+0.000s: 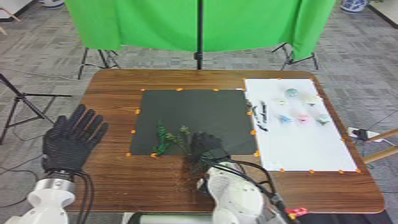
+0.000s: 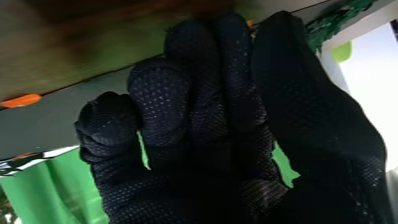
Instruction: Arrange flowers
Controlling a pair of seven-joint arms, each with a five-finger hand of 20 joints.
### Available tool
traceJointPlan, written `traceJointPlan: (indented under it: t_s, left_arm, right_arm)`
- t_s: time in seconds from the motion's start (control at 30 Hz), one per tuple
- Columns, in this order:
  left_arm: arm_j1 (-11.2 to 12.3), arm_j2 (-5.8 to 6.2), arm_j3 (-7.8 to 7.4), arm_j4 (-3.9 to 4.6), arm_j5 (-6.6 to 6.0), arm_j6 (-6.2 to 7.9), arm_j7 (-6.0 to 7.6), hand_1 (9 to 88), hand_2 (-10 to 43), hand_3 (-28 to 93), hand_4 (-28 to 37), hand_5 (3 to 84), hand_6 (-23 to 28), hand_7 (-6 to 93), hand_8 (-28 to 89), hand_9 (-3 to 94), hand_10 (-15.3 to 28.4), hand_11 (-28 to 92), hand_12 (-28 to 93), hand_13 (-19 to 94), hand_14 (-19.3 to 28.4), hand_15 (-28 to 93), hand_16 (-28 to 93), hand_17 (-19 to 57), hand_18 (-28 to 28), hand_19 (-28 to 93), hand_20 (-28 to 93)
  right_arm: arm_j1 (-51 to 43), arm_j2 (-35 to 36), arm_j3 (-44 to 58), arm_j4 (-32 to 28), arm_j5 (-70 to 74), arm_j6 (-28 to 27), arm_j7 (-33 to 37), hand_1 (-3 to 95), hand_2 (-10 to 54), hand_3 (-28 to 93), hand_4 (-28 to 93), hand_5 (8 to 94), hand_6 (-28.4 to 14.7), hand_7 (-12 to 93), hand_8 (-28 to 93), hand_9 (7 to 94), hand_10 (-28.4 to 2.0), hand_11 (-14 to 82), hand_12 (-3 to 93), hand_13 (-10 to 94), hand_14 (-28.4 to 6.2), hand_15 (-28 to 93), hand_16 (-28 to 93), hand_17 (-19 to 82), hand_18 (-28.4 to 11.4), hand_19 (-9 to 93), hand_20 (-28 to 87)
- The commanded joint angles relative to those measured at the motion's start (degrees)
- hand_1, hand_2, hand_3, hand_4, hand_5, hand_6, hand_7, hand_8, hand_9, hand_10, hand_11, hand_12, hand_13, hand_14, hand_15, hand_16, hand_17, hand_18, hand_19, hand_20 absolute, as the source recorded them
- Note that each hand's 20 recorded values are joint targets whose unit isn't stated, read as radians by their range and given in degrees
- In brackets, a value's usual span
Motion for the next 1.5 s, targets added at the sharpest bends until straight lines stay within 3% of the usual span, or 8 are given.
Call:
traceJointPlan:
  t_s: [0.03,0.27,0.5,0.57,0.63,0.83,1.27,1.5]
  left_arm:
    - [0.3,0.03,0.62,0.65,-0.55,-0.49,-0.90,29.7,19.1,71,-25.8,44.3,7.1,10.9,-8,38.6,14.0,16,13,31,15.1,42,-3,-3.9,15.0,35,20]
    - [0.8,-0.13,0.69,0.47,-1.04,-0.03,-0.72,29.6,18.9,71,-26.0,44.3,7.2,10.9,-8,38.6,13.9,16,13,31,15.1,42,-3,-4.0,15.0,35,20]
    - [1.3,-0.19,0.42,0.19,-1.28,0.12,-0.08,29.6,18.9,71,-26.3,44.4,7.2,11.1,-8,38.6,14.0,16,13,31,15.1,42,-3,-4.0,14.9,35,20]
    - [1.2,-0.29,0.28,0.22,-1.36,0.05,0.06,29.6,18.9,71,-26.3,44.3,7.2,11.2,-8,38.6,14.0,16,13,31,15.0,42,-3,-3.9,14.9,35,20]
    - [1.4,-0.23,0.11,0.13,-1.36,0.14,0.58,29.5,18.8,71,-26.3,44.3,7.2,11.2,-8,38.6,14.0,16,13,31,15.0,42,-3,-4.0,14.9,35,20]
    - [1.8,-0.77,-0.58,-0.13,-2.84,-0.05,1.19,29.2,18.3,71,-26.1,44.3,7.2,11.3,-8,38.5,14.1,16,13,31,15.1,42,-3,-3.9,14.9,35,20]
    - [2.1,-1.04,-0.91,-0.48,-2.48,0.55,0.96,29.0,17.8,71,-26.7,44.3,7.3,11.2,-8,38.3,14.2,16,13,31,15.2,42,-3,-3.8,15.0,35,20]
    - [2.6,-1.31,-0.75,-0.64,-2.37,0.74,1.72,29.2,18.0,71,-26.8,44.4,7.4,11.2,-8,38.6,14.3,16,13,31,15.1,42,-3,-3.8,15.0,35,20]
  right_arm:
    - [-0.4,-2.2,0.2,3.4,-2.0,0.1,0.3,58.3,-9.5,66,-28,76.5,-2.1,38,21,84.9,-13.5,25.9,48.4,72,-14.8,67,36,41,-26.9,93,41]
    - [-0.2,-2.0,0.3,2.4,-0.4,0.0,1.6,56.8,-9.5,68,-27,76.2,-2.2,39,22,84.4,-13.2,26.5,48.6,72,-14.7,67,36,41,-26.8,93,41]
    - [1.2,-0.4,1.5,-2.1,6.4,-3.7,5.3,43.2,-9.5,66,-23,75.0,-4.1,35,20,79.2,-17.2,38.1,29.9,70,-15.7,66,35,39,-27.5,93,39]
    - [1.4,0.5,2.2,-3.8,8.0,-3.1,6.1,40.4,-9.5,68,-23,74.4,-4.6,34,18,78.8,-17.4,37.8,29.8,69,-16.2,66,35,39,-27.5,93,39]
    - [1.9,1.0,3.4,-5.2,8.8,-2.4,6.3,36.4,-9.5,69,-22,74.6,-5.0,38,-4,78.4,-17.7,37.6,29.8,69,-16.4,66,35,39,-27.7,93,39]
    - [4.8,3.7,8.0,-5.0,11.6,3.4,9.0,28.4,-6.9,66,-20,75.1,-5.6,36,-7,78.3,-18.5,36.7,29.7,68,-17.1,66,35,38,-27.9,93,39]
    - [2.1,4.6,8.8,-5.6,8.2,-4.3,4.9,37.6,-9.5,71,-22,71.5,-5.7,35,-2,74.6,-18.9,36.5,30.0,64,-17.7,67,35,35,-27.5,92,38]
    - [4.0,6.2,12.0,-2.6,4.8,9.0,6.3,35.9,-9.5,73,-23,67.2,-6.9,28,-8,68.4,-20.4,29.5,25.4,59,-18.0,61,30,32,-27.1,87,36]
